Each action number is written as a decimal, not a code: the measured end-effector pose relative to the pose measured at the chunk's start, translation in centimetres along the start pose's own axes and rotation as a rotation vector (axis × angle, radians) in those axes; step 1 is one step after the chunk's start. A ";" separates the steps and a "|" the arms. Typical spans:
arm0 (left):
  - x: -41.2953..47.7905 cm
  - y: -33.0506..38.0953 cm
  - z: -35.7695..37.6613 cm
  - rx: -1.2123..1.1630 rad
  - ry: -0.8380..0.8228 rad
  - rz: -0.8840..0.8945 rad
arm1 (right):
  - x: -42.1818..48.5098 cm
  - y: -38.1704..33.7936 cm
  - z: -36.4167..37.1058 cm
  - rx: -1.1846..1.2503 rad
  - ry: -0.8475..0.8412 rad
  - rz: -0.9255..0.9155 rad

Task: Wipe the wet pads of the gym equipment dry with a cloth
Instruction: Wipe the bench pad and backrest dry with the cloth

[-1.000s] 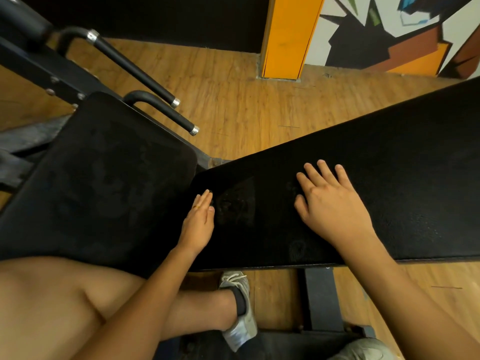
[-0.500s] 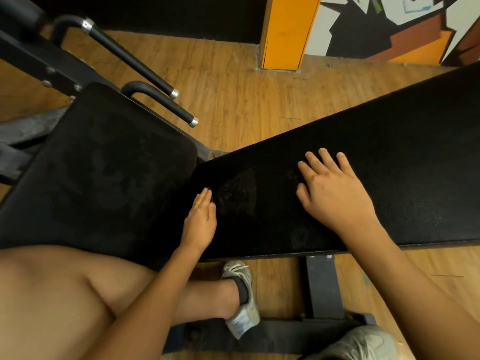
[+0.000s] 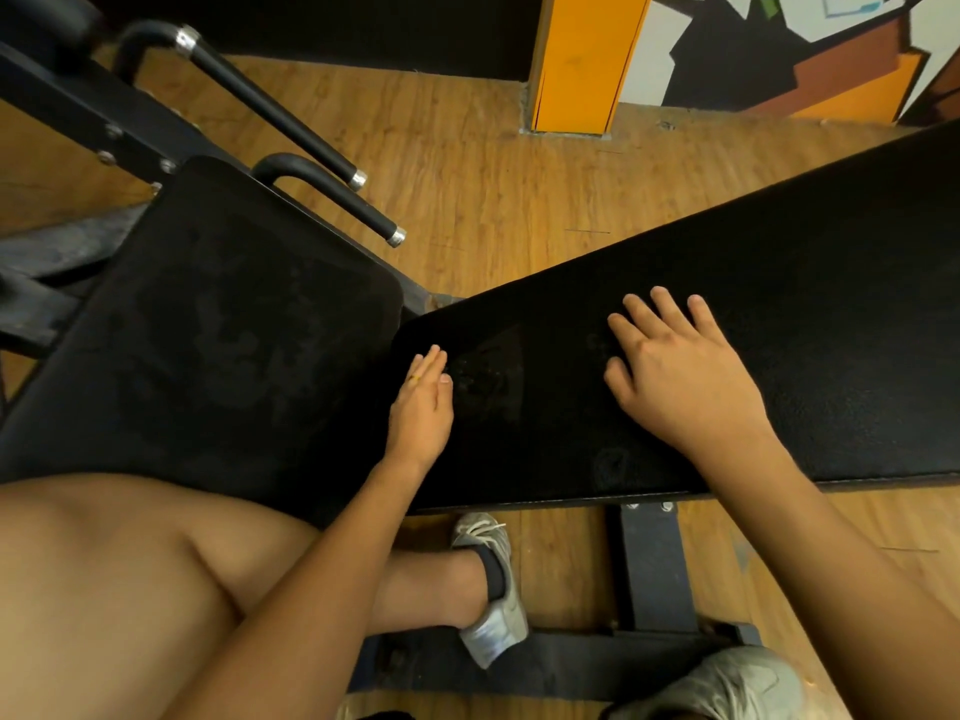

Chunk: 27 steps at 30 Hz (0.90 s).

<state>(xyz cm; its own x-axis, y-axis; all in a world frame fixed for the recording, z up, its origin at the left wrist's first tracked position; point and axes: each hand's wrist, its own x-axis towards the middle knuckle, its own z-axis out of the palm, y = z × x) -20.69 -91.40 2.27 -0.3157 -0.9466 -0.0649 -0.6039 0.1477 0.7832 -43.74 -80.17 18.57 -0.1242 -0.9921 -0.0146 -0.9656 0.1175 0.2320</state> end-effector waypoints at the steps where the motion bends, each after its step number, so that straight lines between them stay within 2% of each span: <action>1: -1.0 0.0 0.0 0.003 0.002 0.014 | 0.0 0.0 -0.1 -0.004 -0.004 -0.001; 7: -7.6 -0.1 0.4 0.001 0.012 0.070 | -0.1 -0.1 -0.2 -0.004 -0.010 -0.001; 13: -6.7 0.0 0.6 0.068 -0.003 0.076 | -0.1 0.1 -0.1 0.016 -0.015 -0.014; 20: -1.7 1.1 -0.2 0.013 -0.047 -0.111 | -0.2 0.0 -0.3 0.030 -0.009 -0.011; 27: -7.0 3.1 0.8 -0.009 -0.012 -0.138 | -0.2 0.0 -0.3 0.029 -0.004 -0.013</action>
<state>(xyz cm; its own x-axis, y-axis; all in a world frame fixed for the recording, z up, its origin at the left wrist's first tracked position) -20.99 -84.09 4.65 -0.2393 -0.9542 -0.1797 -0.6356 0.0140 0.7719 -43.64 -79.99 18.86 -0.1126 -0.9934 -0.0209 -0.9733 0.1060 0.2037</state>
